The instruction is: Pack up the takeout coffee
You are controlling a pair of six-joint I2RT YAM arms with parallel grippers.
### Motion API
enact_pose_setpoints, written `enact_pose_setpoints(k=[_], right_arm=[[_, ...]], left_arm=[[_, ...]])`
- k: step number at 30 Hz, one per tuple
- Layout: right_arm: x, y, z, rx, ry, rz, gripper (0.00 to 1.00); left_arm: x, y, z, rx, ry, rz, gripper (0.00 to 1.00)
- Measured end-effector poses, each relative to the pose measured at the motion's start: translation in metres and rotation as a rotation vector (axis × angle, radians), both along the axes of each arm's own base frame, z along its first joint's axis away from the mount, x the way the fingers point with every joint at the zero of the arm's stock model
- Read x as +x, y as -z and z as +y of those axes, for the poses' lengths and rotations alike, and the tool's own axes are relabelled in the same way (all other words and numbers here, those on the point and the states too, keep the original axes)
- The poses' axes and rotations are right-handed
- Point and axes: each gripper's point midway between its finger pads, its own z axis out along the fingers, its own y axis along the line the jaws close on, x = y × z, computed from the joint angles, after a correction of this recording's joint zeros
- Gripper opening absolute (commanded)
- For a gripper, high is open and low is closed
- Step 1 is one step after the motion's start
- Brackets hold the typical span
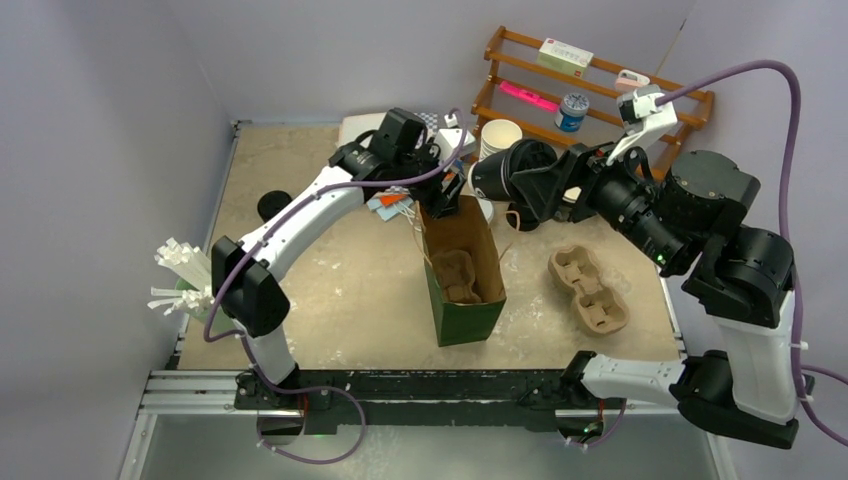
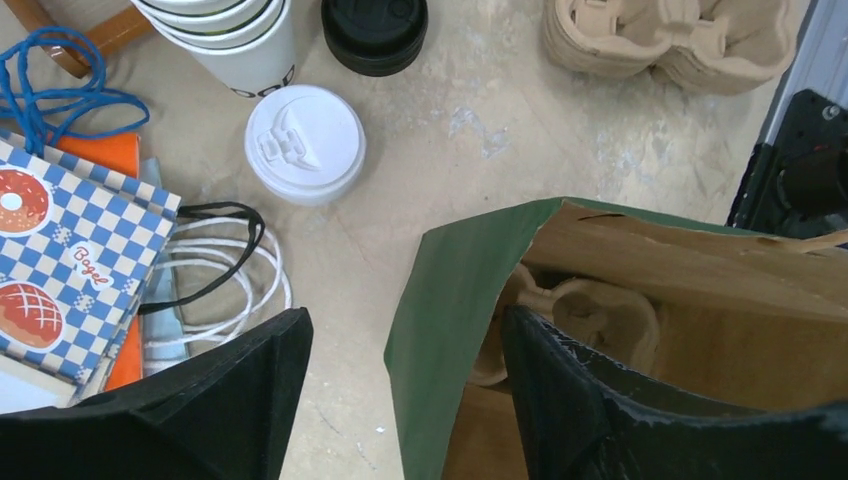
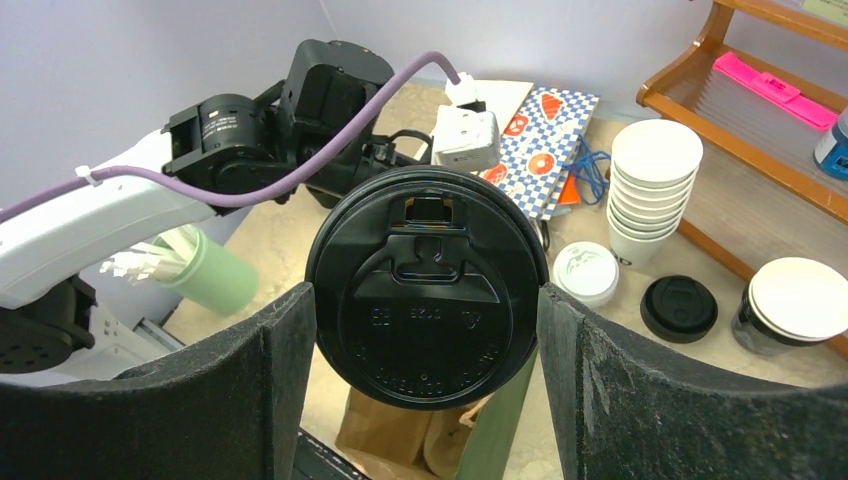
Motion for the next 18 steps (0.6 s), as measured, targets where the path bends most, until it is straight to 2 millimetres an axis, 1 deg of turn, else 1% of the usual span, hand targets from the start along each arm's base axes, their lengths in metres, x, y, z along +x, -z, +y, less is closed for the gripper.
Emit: enact_pose_setpoints(k=[1,3,5,6,7,11,14,16,18], right_arm=[[0.0,0.0,0.0,0.0,0.0,0.0,0.56],[0.0,0.002,0.001,-0.003,-0.001,0.004,0.56],[0.001,0.005,0.002,-0.009,-0.004,0.01,0.56],[0.001,0.006,0.003,-0.011,-0.006,0.011,0.56],[0.001,0.007,0.004,-0.013,-0.011,0.014,0.56],[0.003,0.013,0.018,-0.028,-0.053,0.036,0.54],[0.006,0.022,0.036,-0.045,-0.106,0.064,0.52],[0.008,0.03,0.047,-0.059,-0.133,0.084,0.52],[0.013,0.046,0.057,-0.087,-0.151,0.116,0.52]], left_arm=[[0.001,0.002,0.0,0.008,0.003,0.002,0.6],[0.002,0.001,0.001,0.017,0.004,-0.004,0.43],[0.003,-0.005,0.001,0.015,0.006,-0.019,0.18],[0.004,-0.008,0.001,0.013,0.007,-0.027,0.03],[0.005,-0.011,0.0,0.01,0.008,-0.034,0.0],[0.008,-0.015,0.001,0.008,-0.016,-0.042,0.0],[0.01,-0.015,0.004,0.01,-0.061,-0.025,0.0],[0.009,-0.016,0.007,0.005,-0.087,-0.016,0.0],[0.003,-0.017,0.013,0.001,-0.108,-0.012,0.0]])
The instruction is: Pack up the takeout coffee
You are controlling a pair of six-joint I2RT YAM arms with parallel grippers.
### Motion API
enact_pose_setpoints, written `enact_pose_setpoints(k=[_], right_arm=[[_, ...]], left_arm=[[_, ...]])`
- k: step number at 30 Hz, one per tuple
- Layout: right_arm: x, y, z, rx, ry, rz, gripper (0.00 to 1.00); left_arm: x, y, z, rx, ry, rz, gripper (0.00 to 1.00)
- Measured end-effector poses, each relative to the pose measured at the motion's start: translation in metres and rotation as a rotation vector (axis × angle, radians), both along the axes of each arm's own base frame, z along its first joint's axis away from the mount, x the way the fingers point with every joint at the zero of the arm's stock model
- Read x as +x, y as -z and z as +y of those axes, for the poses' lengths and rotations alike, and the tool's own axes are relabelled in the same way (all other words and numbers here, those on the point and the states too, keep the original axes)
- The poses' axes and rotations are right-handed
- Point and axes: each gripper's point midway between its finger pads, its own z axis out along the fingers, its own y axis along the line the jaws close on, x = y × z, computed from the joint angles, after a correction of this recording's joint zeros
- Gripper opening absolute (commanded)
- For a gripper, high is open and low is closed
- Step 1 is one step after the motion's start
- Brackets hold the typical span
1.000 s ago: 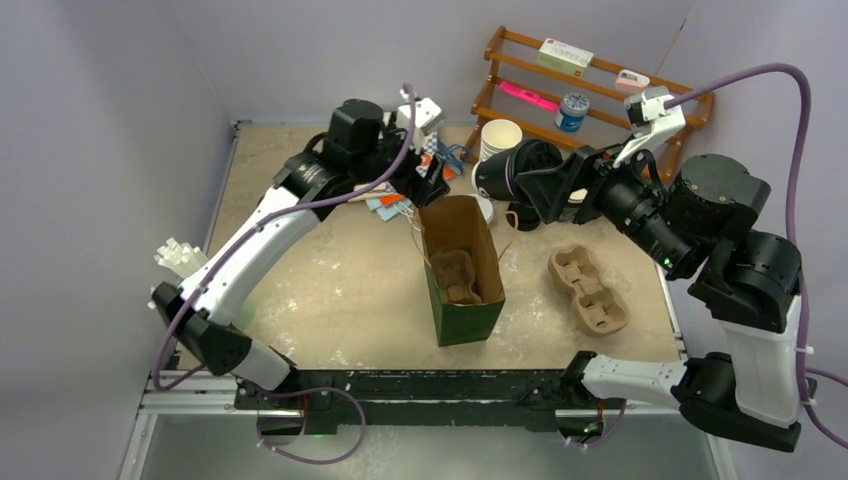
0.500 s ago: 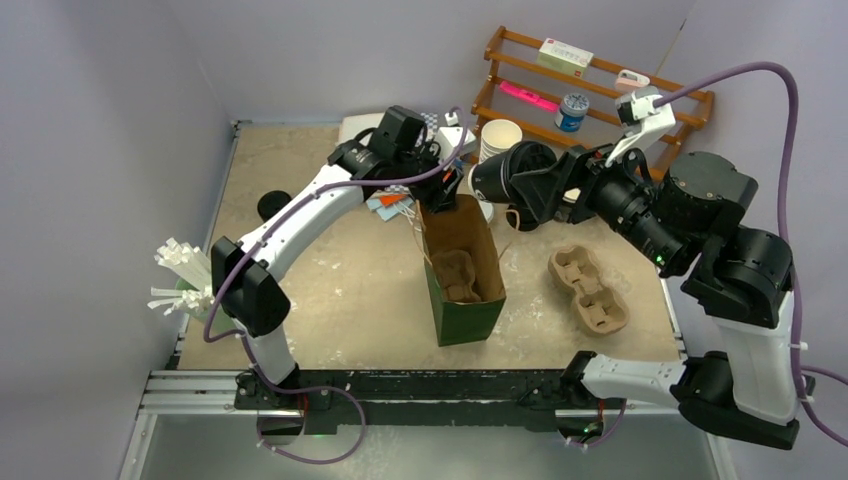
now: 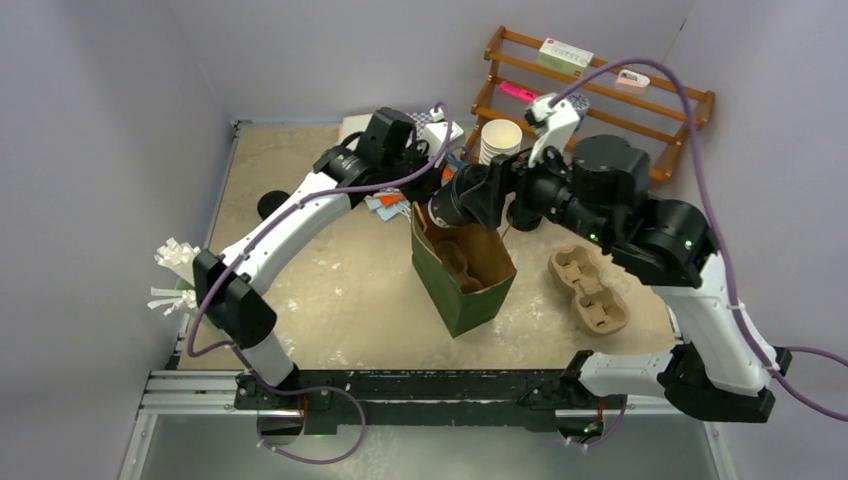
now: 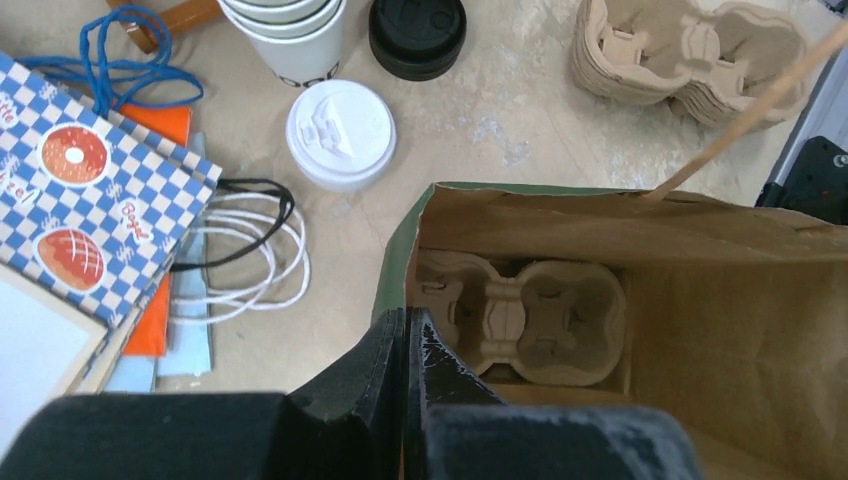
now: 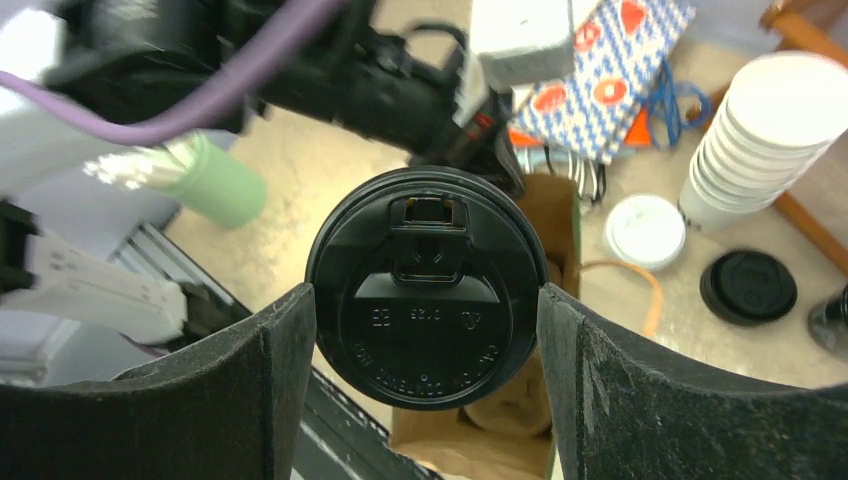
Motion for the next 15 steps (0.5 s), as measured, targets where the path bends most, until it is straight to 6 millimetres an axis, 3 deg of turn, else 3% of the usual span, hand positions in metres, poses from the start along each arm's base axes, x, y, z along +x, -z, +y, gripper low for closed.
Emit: enact_pose_setpoints(k=[7,15], right_arm=[[0.003,0.059,0.004,-0.111,-0.004,0.092,0.52],[-0.01,0.079,-0.013,-0.104,-0.006,0.071,0.49]], left_arm=[[-0.026,-0.023,0.018,-0.096,-0.072,-0.011,0.0],[-0.049,-0.037,0.032,-0.201,-0.124,-0.053,0.0]])
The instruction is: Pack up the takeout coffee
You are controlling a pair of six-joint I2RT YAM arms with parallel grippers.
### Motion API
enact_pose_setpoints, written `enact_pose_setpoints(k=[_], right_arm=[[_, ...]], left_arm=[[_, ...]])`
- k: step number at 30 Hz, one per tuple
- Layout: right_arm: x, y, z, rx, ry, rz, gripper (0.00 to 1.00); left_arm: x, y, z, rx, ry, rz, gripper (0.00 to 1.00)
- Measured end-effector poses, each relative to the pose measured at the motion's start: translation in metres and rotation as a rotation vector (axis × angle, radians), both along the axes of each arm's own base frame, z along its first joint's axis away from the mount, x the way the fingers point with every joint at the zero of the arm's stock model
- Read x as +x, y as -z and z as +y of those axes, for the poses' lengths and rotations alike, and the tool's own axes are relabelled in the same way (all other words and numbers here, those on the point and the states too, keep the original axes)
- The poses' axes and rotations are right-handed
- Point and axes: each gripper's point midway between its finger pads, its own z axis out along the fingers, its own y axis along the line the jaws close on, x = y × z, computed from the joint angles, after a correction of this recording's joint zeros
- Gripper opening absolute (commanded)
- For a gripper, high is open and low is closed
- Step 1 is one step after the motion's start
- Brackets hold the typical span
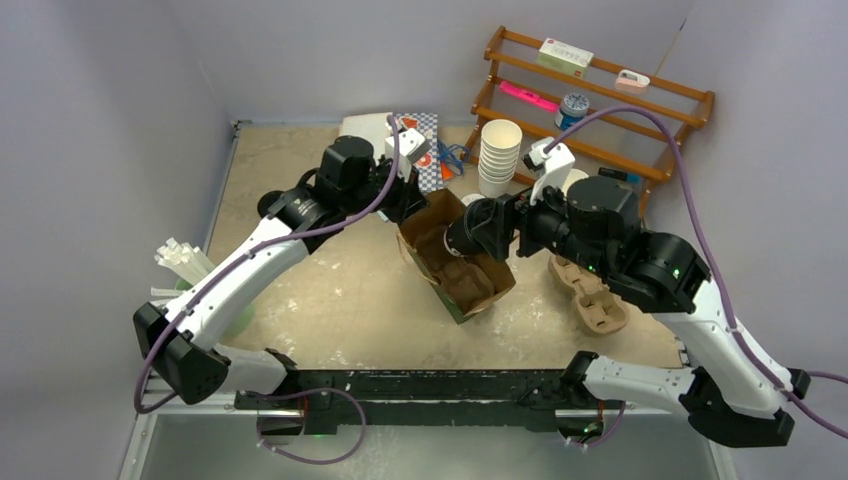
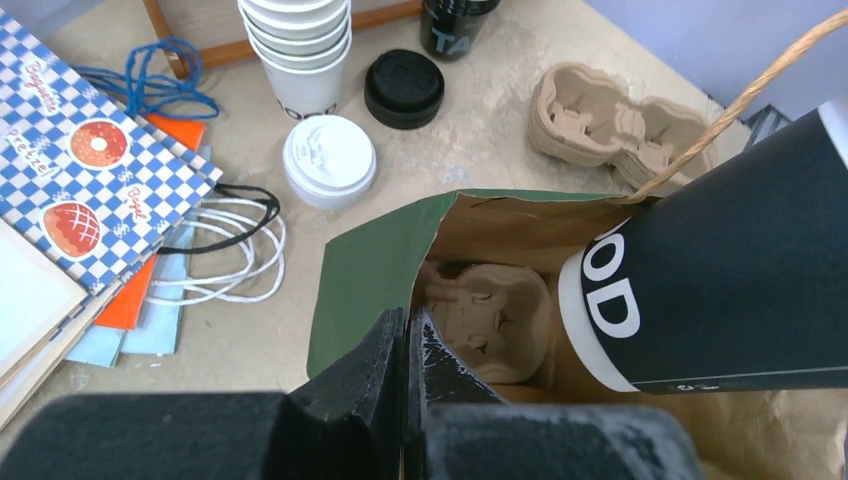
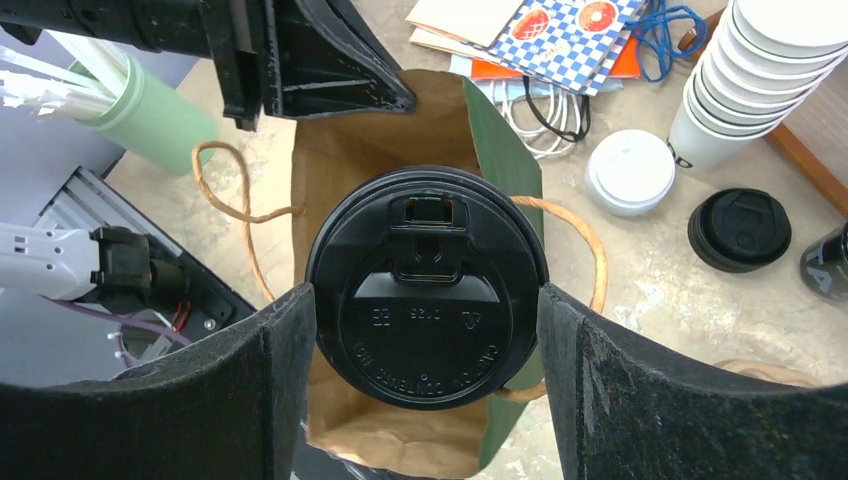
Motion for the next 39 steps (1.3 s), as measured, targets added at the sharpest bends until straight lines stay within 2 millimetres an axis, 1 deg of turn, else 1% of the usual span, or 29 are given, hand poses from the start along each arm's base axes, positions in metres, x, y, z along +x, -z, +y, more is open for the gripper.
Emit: enact_pose_setpoints(k=[4,6,9,13,16,18,21,23,25,27,30,32,34,36,39], right_arm=[[-0.002,0.001,-0.004,-0.002,-0.015,-0.038,0.48],[0.0,0.0,-0.003,-0.008,-0.024,-0.059,0.48],[0.004,0.0,0.002,-0.023,-0.038,-0.08,0.47],[0.007,0.002,0.014,-0.05,-0.06,-0.114,0.48],[0.007,0.014,0.027,-0.094,-0.08,-0.143,0.49],[0.008,0.03,0.034,-0.129,-0.087,-0.149,0.48],[0.014,0.05,0.036,-0.172,-0.073,-0.156,0.47],[0.019,0.058,0.036,-0.196,-0.062,-0.171,0.48],[0.023,0.062,0.038,-0.21,-0.055,-0.197,0.49],[0.025,0.066,0.04,-0.214,-0.053,-0.218,0.47],[0.028,0.081,0.039,-0.237,-0.056,-0.256,0.41],[0.027,0.091,0.035,-0.248,-0.067,-0.288,0.41],[0.025,0.097,0.03,-0.248,-0.073,-0.319,0.41],[0.024,0.099,0.025,-0.247,-0.078,-0.355,0.41],[0.027,0.094,0.027,-0.237,-0.081,-0.394,0.41]], left_arm=[[-0.001,-0.007,0.006,-0.034,-0.039,-0.031,0.0],[0.002,-0.011,0.008,-0.046,-0.067,-0.04,0.0],[0.007,-0.011,0.01,-0.044,-0.11,-0.041,0.0],[0.011,-0.01,0.012,-0.042,-0.148,-0.038,0.0],[0.013,-0.01,0.013,-0.043,-0.165,-0.039,0.0],[0.015,-0.009,0.014,-0.038,-0.174,-0.038,0.0],[0.019,-0.009,0.012,-0.029,-0.182,-0.032,0.0],[0.024,-0.008,0.009,-0.024,-0.186,-0.028,0.0],[0.026,-0.005,0.008,-0.019,-0.189,-0.023,0.0],[0.026,-0.005,0.008,-0.017,-0.189,-0.025,0.0],[0.027,-0.011,0.008,-0.03,-0.186,-0.052,0.0],[0.028,-0.018,0.008,-0.04,-0.181,-0.08,0.0],[0.028,-0.028,0.008,-0.054,-0.169,-0.117,0.0],[0.027,-0.04,0.006,-0.074,-0.145,-0.162,0.0],[0.024,-0.049,0.002,-0.092,-0.108,-0.198,0.0]])
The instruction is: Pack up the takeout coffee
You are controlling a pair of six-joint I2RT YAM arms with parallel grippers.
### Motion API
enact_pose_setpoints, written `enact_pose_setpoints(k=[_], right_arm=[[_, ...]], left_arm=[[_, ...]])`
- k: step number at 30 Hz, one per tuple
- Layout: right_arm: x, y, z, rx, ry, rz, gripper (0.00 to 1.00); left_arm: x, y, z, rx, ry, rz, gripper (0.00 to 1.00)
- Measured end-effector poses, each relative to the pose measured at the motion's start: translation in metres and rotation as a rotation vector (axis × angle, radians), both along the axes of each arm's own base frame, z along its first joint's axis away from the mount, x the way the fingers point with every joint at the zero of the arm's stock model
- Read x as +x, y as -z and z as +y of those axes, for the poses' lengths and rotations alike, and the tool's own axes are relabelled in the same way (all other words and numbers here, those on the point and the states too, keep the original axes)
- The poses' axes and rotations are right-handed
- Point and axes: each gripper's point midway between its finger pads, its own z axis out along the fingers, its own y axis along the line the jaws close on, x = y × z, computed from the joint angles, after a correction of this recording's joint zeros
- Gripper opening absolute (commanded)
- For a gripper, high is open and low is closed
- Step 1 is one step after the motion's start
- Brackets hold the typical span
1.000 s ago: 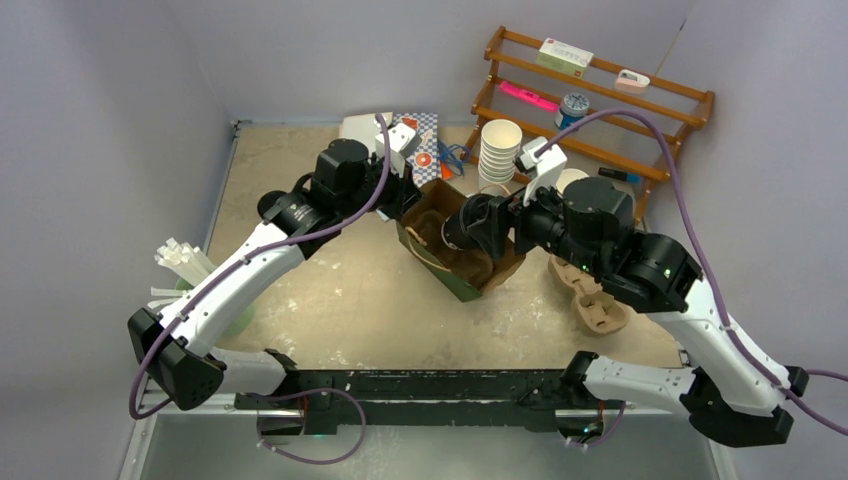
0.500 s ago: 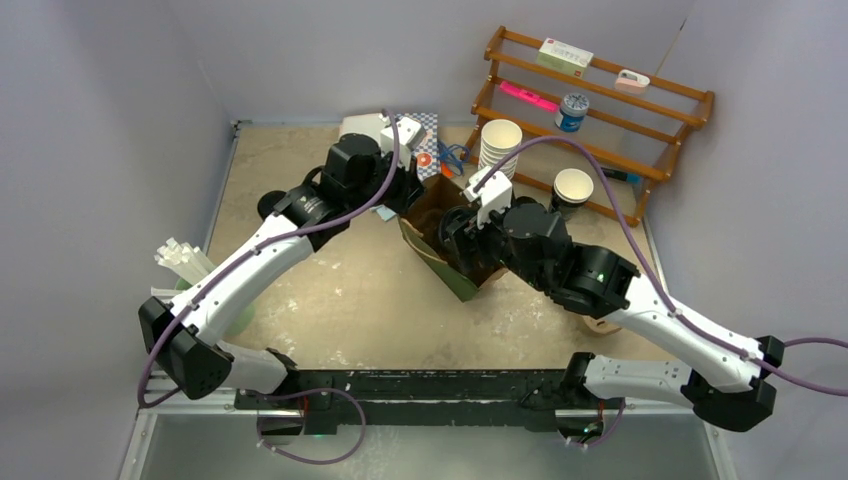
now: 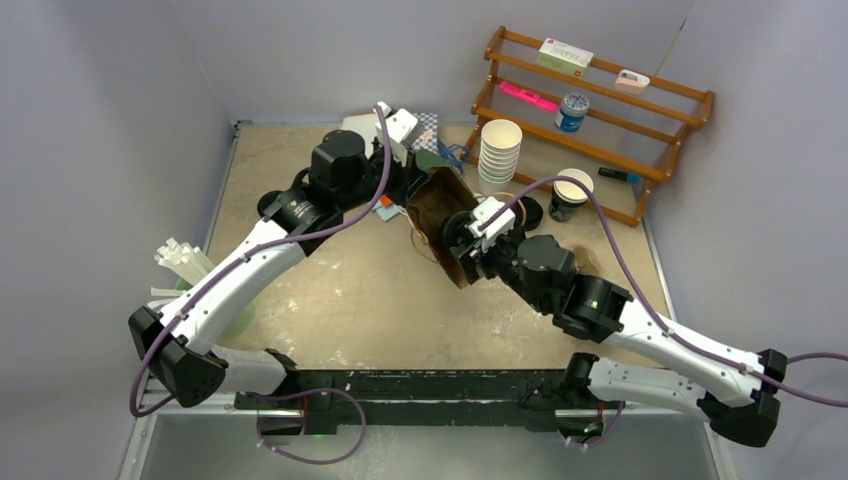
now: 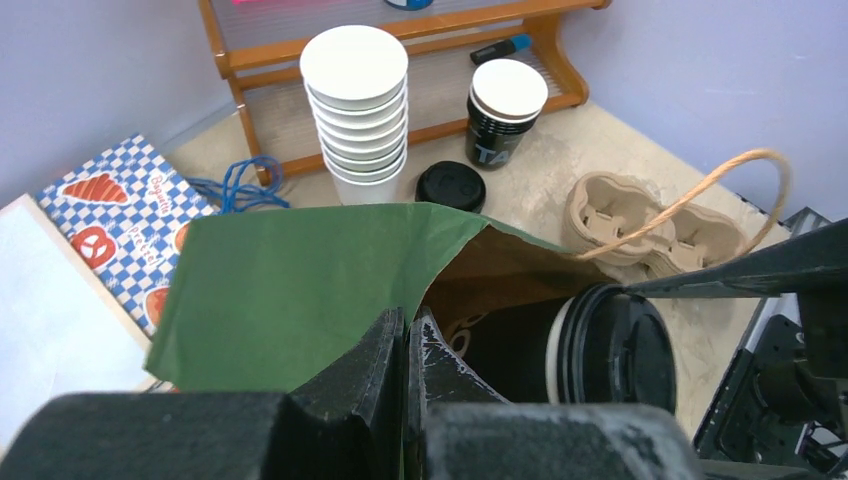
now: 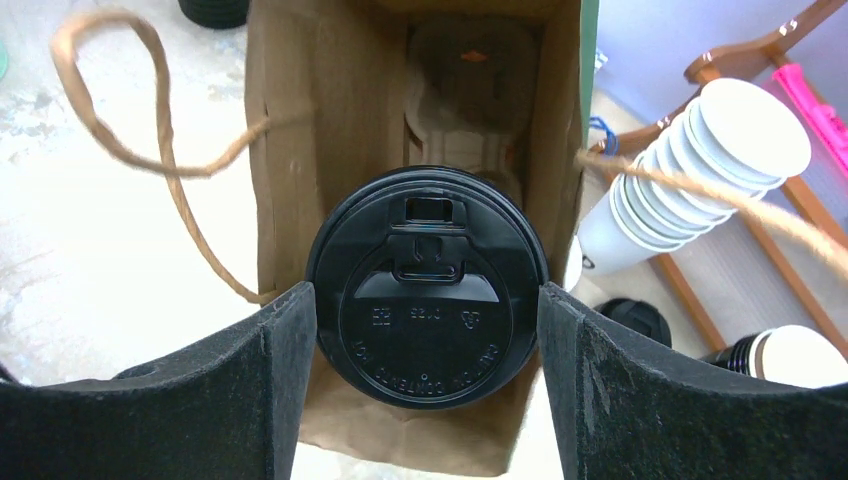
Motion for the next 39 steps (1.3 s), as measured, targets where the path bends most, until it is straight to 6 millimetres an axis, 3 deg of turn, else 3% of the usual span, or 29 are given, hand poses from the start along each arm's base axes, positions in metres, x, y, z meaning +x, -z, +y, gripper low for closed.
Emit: enact_pose_setpoints(k=[4,14,24,32,39], right_arm=[[0.007,-0.001,0.01,0.0,-0.009,-0.031,0.42],[0.015,0.023,0.022,-0.077,-0.021,-0.025,0.42],[0.002,0.017,0.004,-0.113,-0.008,0.061,0.43],[-0.005,0.037,-0.01,-0.122,0.029,0.113,0.41],[-0.001,0.058,-0.012,-0.164,0.076,0.147,0.41]], left_arm=[[-0.004,-0.003,-0.006,-0.013,0.037,-0.008,0.0],[-0.012,0.003,-0.015,-0.034,0.093,0.036,0.0],[-0.027,-0.001,-0.037,-0.12,0.199,0.139,0.0],[-0.045,0.021,-0.043,-0.129,0.284,0.221,0.0],[-0.051,0.023,-0.045,-0.132,0.316,0.233,0.0]])
